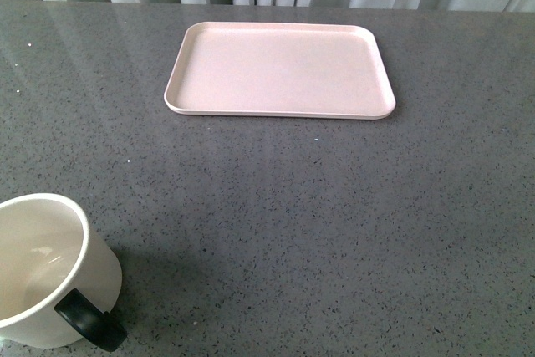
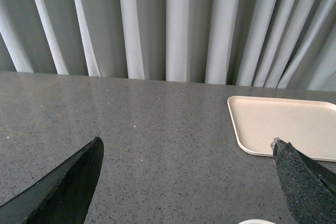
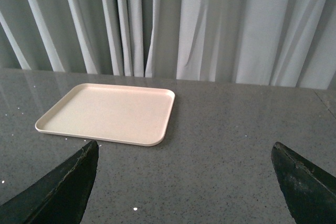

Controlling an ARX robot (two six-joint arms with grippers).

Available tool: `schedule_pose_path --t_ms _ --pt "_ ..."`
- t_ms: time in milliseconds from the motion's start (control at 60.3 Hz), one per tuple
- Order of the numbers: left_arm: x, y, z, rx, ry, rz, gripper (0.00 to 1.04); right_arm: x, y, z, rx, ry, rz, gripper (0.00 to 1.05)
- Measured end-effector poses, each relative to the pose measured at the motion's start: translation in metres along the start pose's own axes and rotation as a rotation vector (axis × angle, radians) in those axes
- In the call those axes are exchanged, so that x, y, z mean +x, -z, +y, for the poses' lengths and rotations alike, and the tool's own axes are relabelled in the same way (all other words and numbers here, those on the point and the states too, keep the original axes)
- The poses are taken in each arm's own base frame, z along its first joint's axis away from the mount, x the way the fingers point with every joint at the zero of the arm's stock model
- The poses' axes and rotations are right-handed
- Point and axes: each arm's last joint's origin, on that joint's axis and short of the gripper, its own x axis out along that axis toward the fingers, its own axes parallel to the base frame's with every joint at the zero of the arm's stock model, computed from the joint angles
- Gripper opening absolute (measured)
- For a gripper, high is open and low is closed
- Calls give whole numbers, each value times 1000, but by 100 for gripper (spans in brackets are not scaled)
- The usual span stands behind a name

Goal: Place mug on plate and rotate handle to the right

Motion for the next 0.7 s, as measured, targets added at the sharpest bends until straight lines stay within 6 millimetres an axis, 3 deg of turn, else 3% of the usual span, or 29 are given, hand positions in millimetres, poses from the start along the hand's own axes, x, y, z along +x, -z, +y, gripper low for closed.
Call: schedule_pose_path --t_ms 481,514,597,697 --pt "0 0 0 0 -1 0 96 0 0 0 0 0 0 96" --pt "0 1 0 -28 -56 62 96 0 0 0 0 0 0 96" --pt "4 -8 -9 -35 -249 436 96 0 0 0 0 -1 0 96" --pt "17 -25 -19 -35 -217 478 96 0 0 0 0 -1 0 96"
